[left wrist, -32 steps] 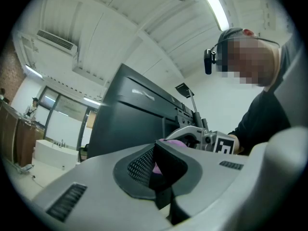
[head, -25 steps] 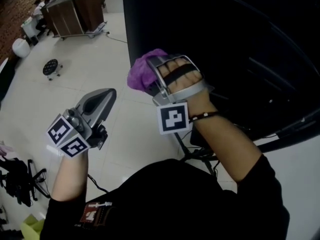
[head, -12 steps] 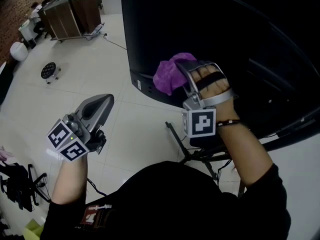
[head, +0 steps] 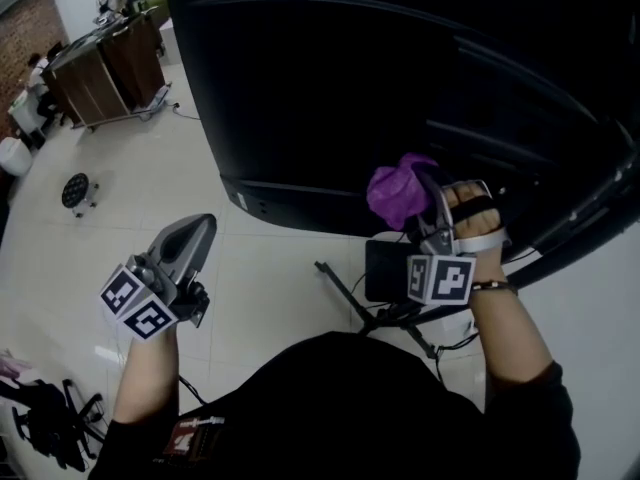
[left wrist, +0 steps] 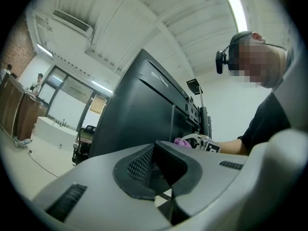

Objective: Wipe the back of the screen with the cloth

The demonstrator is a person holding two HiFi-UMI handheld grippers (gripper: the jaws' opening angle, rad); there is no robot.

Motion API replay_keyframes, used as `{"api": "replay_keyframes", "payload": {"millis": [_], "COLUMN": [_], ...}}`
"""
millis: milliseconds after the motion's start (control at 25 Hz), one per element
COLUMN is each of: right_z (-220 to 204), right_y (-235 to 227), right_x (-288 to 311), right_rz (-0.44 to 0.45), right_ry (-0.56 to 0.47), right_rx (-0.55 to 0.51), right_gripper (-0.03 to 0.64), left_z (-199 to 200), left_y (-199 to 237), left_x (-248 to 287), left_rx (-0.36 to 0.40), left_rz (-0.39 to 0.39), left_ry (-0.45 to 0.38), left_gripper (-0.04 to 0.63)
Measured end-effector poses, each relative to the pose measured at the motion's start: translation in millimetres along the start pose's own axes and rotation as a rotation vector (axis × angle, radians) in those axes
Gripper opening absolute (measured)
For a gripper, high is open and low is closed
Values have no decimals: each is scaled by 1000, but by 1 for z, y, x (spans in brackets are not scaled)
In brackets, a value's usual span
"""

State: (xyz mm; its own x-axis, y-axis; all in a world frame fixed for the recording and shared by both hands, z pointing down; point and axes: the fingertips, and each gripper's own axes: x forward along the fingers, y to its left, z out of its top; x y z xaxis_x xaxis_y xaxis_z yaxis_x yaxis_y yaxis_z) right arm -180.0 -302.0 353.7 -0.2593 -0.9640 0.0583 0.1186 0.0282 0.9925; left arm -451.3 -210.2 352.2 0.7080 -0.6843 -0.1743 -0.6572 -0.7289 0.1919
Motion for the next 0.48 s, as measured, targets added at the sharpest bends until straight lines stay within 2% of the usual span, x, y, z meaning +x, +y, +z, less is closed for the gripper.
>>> {"api": "replay_keyframes", "payload": {"millis": [120,200,320,480], "right_z": [-12,4,70,168], "right_y": [6,10,22,37], "right_x": [-5,-10,-6,27], "right_rz": [26,40,82,134], "right_ry": [54,26,-127,-307], "right_rx": [32,67,107,120], "right_gripper": [98,97,97,98], "left_z": [-2,-6,-11,-10], "left_y": [-5,-6,-4,0], "left_x": [9,11,10,2], "left_rx": [3,4,2,-3], "left_rz": [-23,-28,-20,8], "left_ry": [10,20,33,38], "left_gripper": [-5,-5,-5,-5]}}
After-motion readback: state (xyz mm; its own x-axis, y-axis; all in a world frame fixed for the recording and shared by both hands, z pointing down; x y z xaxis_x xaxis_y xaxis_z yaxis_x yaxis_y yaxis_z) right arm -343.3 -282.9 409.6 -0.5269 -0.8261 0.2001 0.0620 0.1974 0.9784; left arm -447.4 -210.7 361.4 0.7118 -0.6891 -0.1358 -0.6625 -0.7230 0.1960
